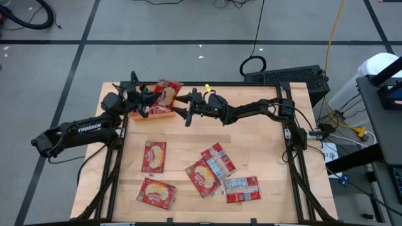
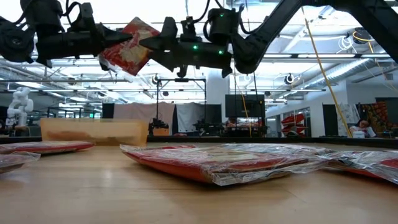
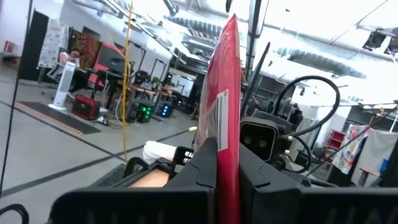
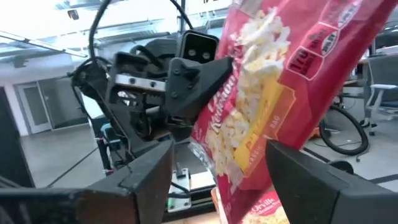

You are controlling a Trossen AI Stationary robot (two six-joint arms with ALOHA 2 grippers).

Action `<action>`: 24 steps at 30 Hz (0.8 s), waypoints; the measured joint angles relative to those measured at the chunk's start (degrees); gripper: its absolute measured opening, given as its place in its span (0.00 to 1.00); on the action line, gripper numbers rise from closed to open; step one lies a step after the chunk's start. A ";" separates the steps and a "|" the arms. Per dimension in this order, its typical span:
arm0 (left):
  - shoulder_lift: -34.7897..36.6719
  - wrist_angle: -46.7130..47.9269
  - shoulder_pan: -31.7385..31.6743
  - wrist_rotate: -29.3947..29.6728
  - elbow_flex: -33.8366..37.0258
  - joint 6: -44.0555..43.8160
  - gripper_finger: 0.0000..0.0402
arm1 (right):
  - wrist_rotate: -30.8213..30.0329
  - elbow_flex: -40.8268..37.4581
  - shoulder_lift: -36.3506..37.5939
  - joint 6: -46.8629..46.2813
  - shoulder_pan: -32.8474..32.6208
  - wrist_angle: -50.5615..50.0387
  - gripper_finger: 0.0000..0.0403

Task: Sort popcorn bags into baskets
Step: Put the red popcorn bag into the orange bin

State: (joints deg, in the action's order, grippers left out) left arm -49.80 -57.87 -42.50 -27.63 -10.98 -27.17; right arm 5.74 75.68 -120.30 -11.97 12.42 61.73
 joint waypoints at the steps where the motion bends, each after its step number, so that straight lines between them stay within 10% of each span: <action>1: 0.00 0.00 0.05 -0.15 0.00 0.03 0.04 | 0.00 0.11 -0.08 -0.25 -0.04 0.00 0.61; 13: -0.07 -4.25 -3.28 -3.77 0.00 -0.47 0.04 | -1.29 0.32 0.13 -1.37 -0.10 -5.54 0.38; 24: -0.09 -4.47 -4.25 -8.93 0.00 -2.72 0.07 | -2.62 0.22 0.02 1.59 1.00 0.68 0.49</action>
State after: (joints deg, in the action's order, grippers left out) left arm -49.89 -62.33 -46.75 -36.56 -10.98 -29.90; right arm 3.12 75.90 -120.28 -10.38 13.42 62.41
